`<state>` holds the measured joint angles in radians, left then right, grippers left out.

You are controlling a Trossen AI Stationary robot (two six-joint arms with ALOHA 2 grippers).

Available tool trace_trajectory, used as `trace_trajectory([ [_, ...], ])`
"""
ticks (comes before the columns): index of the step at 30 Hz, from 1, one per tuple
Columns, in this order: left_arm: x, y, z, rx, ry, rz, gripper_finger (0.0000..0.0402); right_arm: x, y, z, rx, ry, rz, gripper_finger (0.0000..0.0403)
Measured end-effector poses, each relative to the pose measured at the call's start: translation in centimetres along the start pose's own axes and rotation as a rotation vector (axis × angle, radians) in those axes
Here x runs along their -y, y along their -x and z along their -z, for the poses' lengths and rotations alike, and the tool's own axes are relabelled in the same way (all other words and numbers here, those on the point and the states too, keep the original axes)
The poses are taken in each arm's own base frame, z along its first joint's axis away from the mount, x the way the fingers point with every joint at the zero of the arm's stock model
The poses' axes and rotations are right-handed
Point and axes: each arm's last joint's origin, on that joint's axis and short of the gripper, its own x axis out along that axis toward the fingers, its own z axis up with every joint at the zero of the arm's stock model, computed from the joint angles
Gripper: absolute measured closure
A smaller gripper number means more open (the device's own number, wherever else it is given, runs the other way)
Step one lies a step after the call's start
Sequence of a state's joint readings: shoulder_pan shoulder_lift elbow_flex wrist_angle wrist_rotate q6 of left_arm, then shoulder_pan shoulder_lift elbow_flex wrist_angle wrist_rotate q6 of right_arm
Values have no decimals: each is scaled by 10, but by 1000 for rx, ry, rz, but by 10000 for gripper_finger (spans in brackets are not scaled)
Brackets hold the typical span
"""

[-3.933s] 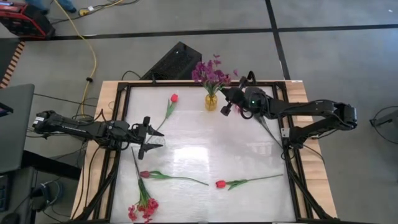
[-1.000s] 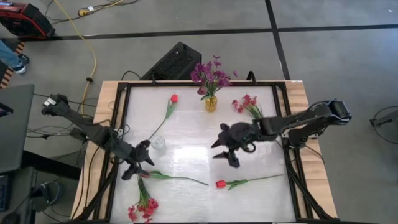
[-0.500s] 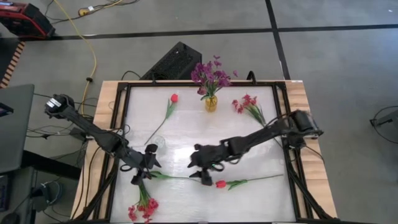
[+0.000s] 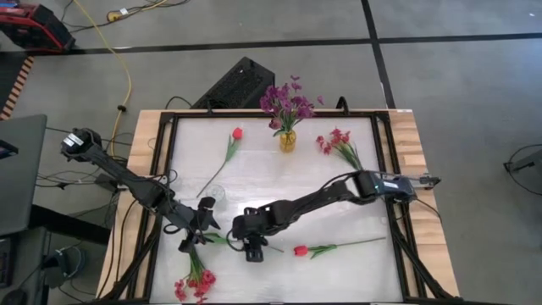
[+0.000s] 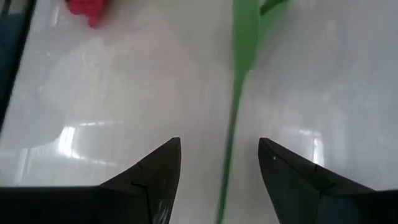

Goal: Sort flowers into vase by color
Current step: Put the violet flower into the yellow vase

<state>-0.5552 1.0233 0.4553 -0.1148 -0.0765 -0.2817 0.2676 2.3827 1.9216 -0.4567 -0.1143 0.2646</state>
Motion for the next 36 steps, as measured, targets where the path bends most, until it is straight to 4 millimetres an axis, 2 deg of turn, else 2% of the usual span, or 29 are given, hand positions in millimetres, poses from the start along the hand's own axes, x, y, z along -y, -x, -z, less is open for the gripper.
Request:
trace_trajectory([
  [4, 0, 0, -1, 12, 0, -5, 191, 2, -17, 0, -27, -1, 19, 167],
  [7, 0, 0, -1, 15, 1, -6, 191, 1, -22, 3, -57, 1, 26, 196],
  [10, 0, 0, -1, 11, 0, -7, 191, 0, -20, 5, -80, 1, 52, 265],
  [13, 0, 0, -1, 11, -26, -8, 191, -1, -13, 3, -75, 3, 74, 363],
  [14, 0, 0, -1, 12, -34, -8, 191, -2, -7, 1, -75, 13, 71, 377],
  [16, 0, 0, -1, 13, -36, -17, 191, -6, 5, -3, -77, 37, 61, 378],
  [18, -1, 0, -1, 18, -32, -30, 191, -8, 26, -9, -78, 75, 59, 378],
  [22, -1, 0, -1, 19, -25, -34, 191, -7, 68, -5, -67, 149, 80, 378],
  [24, -1, 0, -1, 19, -25, -34, 191, 0, 84, 6, -45, 150, 84, 378],
  [27, -1, 0, -1, 19, -33, -34, 191, 12, 119, 27, 88, 128, 77, 378],
  [30, -1, 0, -2, 25, -56, -48, 191, 27, 153, 57, 275, 83, 56, 378],
  [33, -2, 0, -4, 54, -101, -84, 191, 41, 175, 92, 474, 88, 9, 378],
  [36, -5, 1, -9, 101, -171, -152, 191, 53, 203, 110, 762, 148, 10, 378],
])
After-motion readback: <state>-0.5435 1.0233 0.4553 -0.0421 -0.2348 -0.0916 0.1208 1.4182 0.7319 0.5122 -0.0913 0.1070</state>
